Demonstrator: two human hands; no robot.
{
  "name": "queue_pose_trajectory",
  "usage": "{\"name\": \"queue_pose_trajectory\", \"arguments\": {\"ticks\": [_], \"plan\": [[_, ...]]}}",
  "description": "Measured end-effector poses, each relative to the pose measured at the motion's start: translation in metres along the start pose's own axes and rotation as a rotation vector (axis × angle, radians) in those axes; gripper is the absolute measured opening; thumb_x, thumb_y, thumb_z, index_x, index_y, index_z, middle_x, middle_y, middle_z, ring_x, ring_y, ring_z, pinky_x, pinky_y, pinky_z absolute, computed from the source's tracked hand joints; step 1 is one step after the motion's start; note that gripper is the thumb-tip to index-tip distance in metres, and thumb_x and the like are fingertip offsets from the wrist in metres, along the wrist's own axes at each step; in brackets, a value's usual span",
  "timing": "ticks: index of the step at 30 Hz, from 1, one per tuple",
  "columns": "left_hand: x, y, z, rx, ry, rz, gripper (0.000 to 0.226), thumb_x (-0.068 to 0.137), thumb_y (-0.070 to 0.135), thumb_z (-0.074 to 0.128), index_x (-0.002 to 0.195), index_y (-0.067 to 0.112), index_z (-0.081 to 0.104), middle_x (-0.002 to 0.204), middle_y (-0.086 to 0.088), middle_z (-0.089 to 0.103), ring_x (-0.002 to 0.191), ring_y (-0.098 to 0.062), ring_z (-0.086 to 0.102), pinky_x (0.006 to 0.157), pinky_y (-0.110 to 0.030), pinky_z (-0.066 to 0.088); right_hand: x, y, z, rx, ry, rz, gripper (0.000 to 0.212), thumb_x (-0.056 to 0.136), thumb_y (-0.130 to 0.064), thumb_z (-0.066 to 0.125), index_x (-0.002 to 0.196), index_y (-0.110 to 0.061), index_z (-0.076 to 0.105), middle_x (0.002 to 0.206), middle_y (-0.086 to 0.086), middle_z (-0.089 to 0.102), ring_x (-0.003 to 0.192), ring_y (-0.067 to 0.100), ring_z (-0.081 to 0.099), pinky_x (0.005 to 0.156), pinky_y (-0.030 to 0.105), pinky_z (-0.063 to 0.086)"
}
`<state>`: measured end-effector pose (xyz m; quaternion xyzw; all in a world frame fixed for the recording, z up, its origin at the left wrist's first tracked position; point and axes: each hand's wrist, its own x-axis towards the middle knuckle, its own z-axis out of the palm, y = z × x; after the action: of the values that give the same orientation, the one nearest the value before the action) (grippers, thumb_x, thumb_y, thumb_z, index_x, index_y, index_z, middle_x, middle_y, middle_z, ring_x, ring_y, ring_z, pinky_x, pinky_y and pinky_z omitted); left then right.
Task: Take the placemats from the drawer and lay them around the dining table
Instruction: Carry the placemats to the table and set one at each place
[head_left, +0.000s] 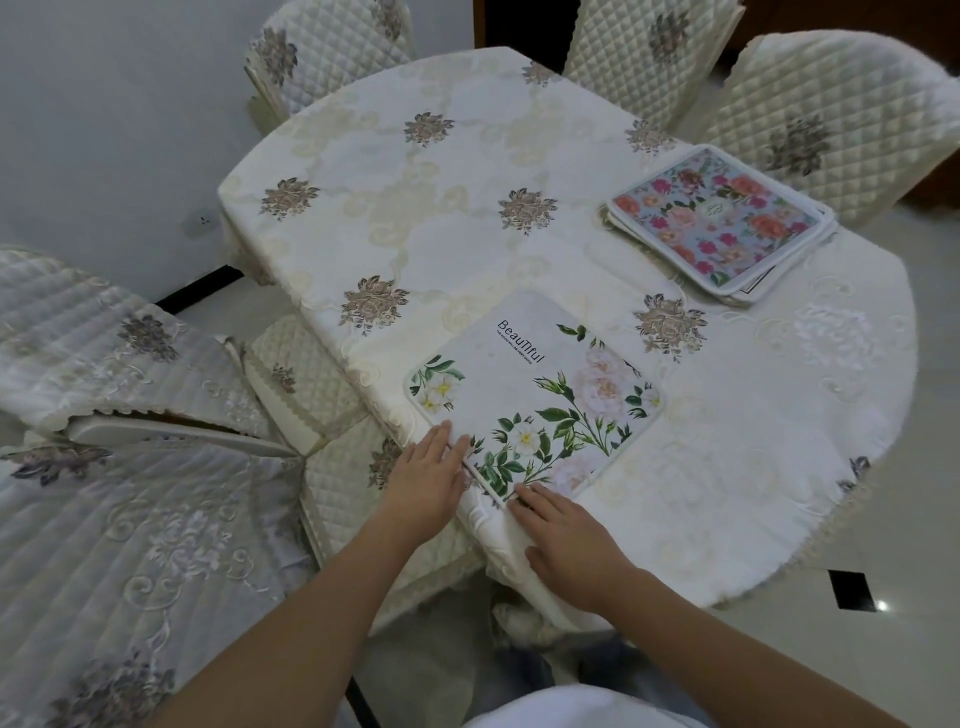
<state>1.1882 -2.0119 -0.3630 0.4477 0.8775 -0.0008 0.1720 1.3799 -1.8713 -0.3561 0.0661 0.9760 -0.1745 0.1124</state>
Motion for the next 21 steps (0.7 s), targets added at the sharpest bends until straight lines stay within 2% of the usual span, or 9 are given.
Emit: {"name": "queue_pose_trajectory", "arguments": {"ticks": [2, 4, 8, 12, 15, 17, 19, 21], "plan": [[0.005, -0.002, -0.002, -0.028, -0.013, -0.074, 0.056, 0.105, 0.040, 0.026, 0.157, 0.023, 0.013, 0.165, -0.006, 0.001, 0.151, -0.021, 0.005, 0.120, -0.041, 0.014, 0.001, 0.001, -0.002, 0.009, -0.019, -0.007, 0.062, 0.097, -0.030, 0.044, 0.154, -0.021, 0.022, 0.162, -0.001, 0.015, 0.149, 0.018, 0.011, 0.115, 0.028, -0.002], [0.010, -0.001, -0.004, -0.023, -0.011, -0.102, 0.055, 0.104, 0.039, 0.025, 0.156, 0.022, 0.016, 0.165, -0.008, 0.004, 0.151, -0.023, 0.007, 0.120, -0.043, 0.015, 0.002, 0.002, -0.005, 0.022, -0.038, -0.006, 0.062, 0.097, -0.030, 0.044, 0.154, -0.021, 0.023, 0.162, -0.001, 0.016, 0.149, 0.018, 0.011, 0.117, 0.029, 0.003], [0.014, 0.006, -0.014, -0.044, 0.014, -0.115, 0.050, 0.104, 0.036, 0.032, 0.150, 0.017, 0.034, 0.160, -0.013, 0.023, 0.146, -0.029, 0.023, 0.116, -0.045, 0.025, 0.005, 0.001, -0.011, 0.041, -0.052, -0.005, 0.060, 0.095, -0.028, 0.046, 0.152, -0.019, 0.029, 0.161, 0.000, 0.021, 0.147, 0.019, 0.017, 0.119, 0.034, 0.015], [0.019, 0.012, -0.025, -0.004, 0.031, -0.139, 0.042, 0.102, 0.035, 0.035, 0.137, 0.016, 0.048, 0.149, -0.012, 0.040, 0.134, -0.030, 0.040, 0.107, -0.044, 0.033, 0.003, 0.000, -0.013, 0.046, -0.072, -0.008, 0.061, 0.095, -0.029, 0.046, 0.152, -0.018, 0.028, 0.161, 0.001, 0.018, 0.148, 0.021, 0.015, 0.118, 0.035, 0.016], [0.019, 0.023, -0.031, 0.035, -0.014, -0.182, 0.041, 0.100, 0.039, 0.032, 0.127, 0.016, 0.051, 0.131, -0.008, 0.051, 0.124, -0.028, 0.047, 0.101, -0.043, 0.038, 0.006, 0.003, -0.020, 0.072, -0.105, -0.021, 0.055, 0.096, -0.031, 0.045, 0.148, -0.016, 0.036, 0.159, 0.003, 0.024, 0.144, 0.022, 0.021, 0.115, 0.037, 0.023], [0.015, 0.035, -0.036, 0.056, -0.003, -0.186, 0.053, 0.096, 0.046, 0.019, 0.127, 0.017, 0.051, 0.126, -0.005, 0.056, 0.120, -0.027, 0.050, 0.098, -0.041, 0.039, 0.008, 0.006, -0.029, 0.128, -0.124, 0.001, 0.049, 0.097, -0.033, 0.045, 0.142, -0.015, 0.042, 0.154, 0.004, 0.033, 0.138, 0.024, 0.031, 0.110, 0.037, 0.033], [0.011, 0.050, -0.044, 0.052, 0.045, -0.177, 0.071, 0.090, 0.051, 0.005, 0.135, 0.018, 0.049, 0.134, -0.005, 0.055, 0.125, -0.026, 0.049, 0.100, -0.041, 0.038, 0.006, 0.011, -0.041, 0.194, -0.101, 0.054, 0.048, 0.098, -0.035, 0.044, 0.142, -0.016, 0.042, 0.149, 0.004, 0.038, 0.134, 0.025, 0.037, 0.108, 0.037, 0.036], [0.010, 0.067, -0.054, 0.036, 0.063, -0.182, 0.062, 0.098, 0.049, 0.014, 0.144, 0.018, 0.041, 0.148, -0.008, 0.044, 0.136, -0.027, 0.040, 0.108, -0.043, 0.032, 0.001, 0.021, -0.056, 0.222, -0.051, 0.101, 0.053, 0.099, -0.036, 0.043, 0.148, -0.015, 0.036, 0.154, 0.006, 0.033, 0.139, 0.027, 0.031, 0.113, 0.039, 0.031]]}}
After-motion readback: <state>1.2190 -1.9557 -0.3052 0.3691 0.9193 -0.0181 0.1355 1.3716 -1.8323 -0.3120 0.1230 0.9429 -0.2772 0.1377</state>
